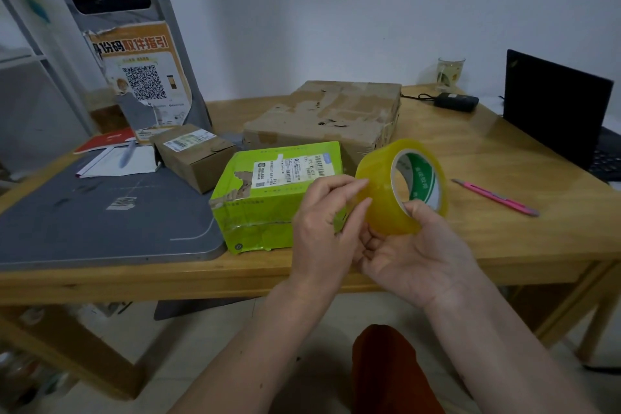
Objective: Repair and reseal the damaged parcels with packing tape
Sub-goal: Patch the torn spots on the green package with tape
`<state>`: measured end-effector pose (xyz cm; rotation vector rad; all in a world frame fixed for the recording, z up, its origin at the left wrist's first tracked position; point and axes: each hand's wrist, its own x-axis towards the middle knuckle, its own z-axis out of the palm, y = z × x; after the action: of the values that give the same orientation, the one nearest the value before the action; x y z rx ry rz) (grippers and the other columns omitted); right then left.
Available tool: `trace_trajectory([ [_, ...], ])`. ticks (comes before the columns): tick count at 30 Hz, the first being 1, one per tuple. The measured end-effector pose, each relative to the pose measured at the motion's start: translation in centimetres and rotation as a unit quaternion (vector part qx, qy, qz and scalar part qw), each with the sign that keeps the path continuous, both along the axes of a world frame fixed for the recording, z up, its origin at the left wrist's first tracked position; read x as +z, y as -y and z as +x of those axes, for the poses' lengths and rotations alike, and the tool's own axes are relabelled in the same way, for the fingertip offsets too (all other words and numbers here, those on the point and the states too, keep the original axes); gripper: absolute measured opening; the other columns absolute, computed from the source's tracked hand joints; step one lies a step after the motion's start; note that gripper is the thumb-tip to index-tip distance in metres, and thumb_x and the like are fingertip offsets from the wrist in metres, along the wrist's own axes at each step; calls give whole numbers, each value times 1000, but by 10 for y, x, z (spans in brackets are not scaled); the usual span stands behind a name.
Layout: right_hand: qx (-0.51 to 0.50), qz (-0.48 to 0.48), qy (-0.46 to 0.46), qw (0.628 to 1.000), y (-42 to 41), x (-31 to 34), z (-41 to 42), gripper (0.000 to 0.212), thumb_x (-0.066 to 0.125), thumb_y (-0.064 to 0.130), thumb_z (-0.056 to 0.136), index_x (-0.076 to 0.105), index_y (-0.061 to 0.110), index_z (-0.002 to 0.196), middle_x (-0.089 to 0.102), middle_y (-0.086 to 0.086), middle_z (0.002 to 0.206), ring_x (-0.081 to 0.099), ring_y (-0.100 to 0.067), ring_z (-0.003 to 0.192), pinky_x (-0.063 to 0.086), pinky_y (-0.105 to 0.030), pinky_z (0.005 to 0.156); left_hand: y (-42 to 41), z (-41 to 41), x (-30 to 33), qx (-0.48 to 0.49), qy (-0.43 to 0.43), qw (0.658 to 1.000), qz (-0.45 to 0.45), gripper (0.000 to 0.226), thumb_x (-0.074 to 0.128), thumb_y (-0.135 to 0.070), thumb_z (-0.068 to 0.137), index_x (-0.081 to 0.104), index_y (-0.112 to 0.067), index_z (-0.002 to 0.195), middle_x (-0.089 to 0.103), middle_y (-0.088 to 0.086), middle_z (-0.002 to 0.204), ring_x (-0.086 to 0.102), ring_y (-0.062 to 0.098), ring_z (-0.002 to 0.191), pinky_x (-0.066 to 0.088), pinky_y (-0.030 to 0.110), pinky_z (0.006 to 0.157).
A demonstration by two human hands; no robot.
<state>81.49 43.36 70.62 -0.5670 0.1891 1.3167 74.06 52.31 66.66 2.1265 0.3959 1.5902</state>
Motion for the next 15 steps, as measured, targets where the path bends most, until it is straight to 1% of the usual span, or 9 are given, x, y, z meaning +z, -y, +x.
trace_trajectory([
  [2, -2, -6, -4, 1000, 1, 1, -1, 34, 54, 29, 82, 63, 0, 96, 59, -12, 94, 57, -20, 96, 45, -32, 99, -5, 0, -1, 9, -4, 999, 32, 20, 66, -14, 85, 75, -4, 100, 68, 6, 96, 64, 11, 91, 52, 17, 81],
  [6, -8, -17, -11, 1000, 2, 0, -4, 33, 54, 31, 87, 62, 0, 95, 59, -11, 87, 58, -20, 87, 48, -31, 87, -10, -1, -1, 28, -9, 995, 90, 11, 68, -7, 85, 76, -1, 89, 69, 7, 89, 63, 11, 85, 49, 13, 79],
  [7, -6, -16, -8, 1000, 2, -1, -5, 33, 54, 30, 87, 63, 0, 96, 60, -11, 86, 58, -20, 86, 48, -32, 87, -10, -1, -2, 32, -12, 994, 105, 9, 68, -6, 85, 75, -1, 87, 69, 8, 88, 63, 12, 84, 49, 13, 79],
  [9, -1, -11, -3, 1000, 3, -2, -5, 33, 54, 28, 86, 64, 0, 101, 61, -11, 91, 59, -20, 91, 48, -32, 89, -10, -2, -1, 39, -20, 990, 131, 7, 68, -5, 85, 74, -1, 84, 68, 8, 86, 63, 14, 82, 50, 16, 78],
  [11, 1, -10, 1, 1000, 3, -3, -6, 34, 53, 27, 87, 64, 1, 105, 62, -11, 99, 58, -21, 99, 47, -32, 93, -11, -2, 1, 45, -27, 989, 137, 5, 68, -4, 82, 72, -1, 80, 67, 8, 84, 63, 16, 80, 51, 18, 76],
  [15, 4, -12, 12, 1000, 3, -2, -7, 32, 51, 26, 87, 66, 1, 100, 63, -13, 106, 59, -23, 108, 45, -34, 99, -11, 0, 7, 54, -40, 989, 132, 3, 65, -2, 76, 66, -2, 74, 63, 7, 79, 60, 18, 75, 49, 17, 72],
])
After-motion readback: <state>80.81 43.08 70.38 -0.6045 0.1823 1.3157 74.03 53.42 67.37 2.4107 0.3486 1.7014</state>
